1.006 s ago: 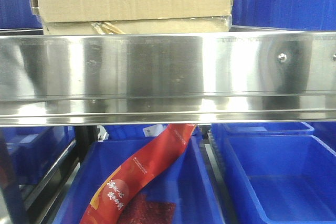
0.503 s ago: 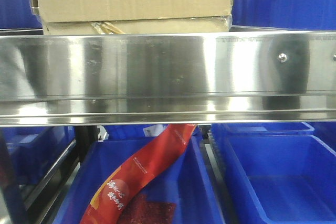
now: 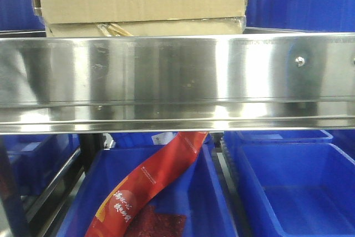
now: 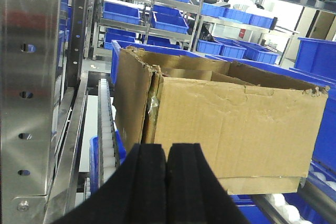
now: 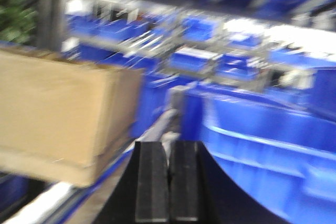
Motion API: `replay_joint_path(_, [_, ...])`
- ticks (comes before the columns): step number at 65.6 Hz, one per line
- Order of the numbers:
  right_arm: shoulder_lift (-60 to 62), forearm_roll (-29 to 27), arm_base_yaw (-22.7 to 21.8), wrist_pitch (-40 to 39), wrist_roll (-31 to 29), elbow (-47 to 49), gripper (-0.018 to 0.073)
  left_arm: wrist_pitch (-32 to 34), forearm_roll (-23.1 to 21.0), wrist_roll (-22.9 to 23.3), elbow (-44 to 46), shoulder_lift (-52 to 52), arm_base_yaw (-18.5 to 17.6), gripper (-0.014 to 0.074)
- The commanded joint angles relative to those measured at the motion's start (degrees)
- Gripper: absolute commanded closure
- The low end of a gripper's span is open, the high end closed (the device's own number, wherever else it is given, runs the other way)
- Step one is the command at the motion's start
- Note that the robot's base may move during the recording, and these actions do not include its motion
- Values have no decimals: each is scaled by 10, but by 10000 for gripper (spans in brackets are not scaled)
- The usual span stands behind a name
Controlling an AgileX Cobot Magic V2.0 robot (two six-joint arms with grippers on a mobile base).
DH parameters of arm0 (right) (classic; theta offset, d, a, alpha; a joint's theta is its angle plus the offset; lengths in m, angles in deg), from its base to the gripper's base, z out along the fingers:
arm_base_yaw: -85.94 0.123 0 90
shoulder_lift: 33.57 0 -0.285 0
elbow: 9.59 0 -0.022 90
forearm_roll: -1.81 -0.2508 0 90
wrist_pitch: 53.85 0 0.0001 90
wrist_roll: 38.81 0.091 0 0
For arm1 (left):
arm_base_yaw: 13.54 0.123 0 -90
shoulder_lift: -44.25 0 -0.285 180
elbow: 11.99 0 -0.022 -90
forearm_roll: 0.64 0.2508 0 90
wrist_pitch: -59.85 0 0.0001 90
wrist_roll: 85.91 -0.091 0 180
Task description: Stack two boxes on right shelf middle
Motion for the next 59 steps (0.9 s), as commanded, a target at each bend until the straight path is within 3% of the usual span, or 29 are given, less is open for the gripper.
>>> replay_joint_path(1, [27,-20,-37,-73,-15,-64,722,12,-1,4,1,-3,3,707])
replay_joint_path(28, [119,-31,-53,-54,-12,-240,722,13,-1,4,1,-3,3,707])
replay_joint_path(38, [119,-38,-54,-43,-12,-240,722,13,-1,4,1,-3,3,707])
replay_joint_path(52, [119,-55,-104,-51,-12,-240,722,13,-1,4,1,-3,3,707])
replay_joint_path(59, [119,-55,-106,-53,-12,-240,722,13,-1,4,1,-3,3,707])
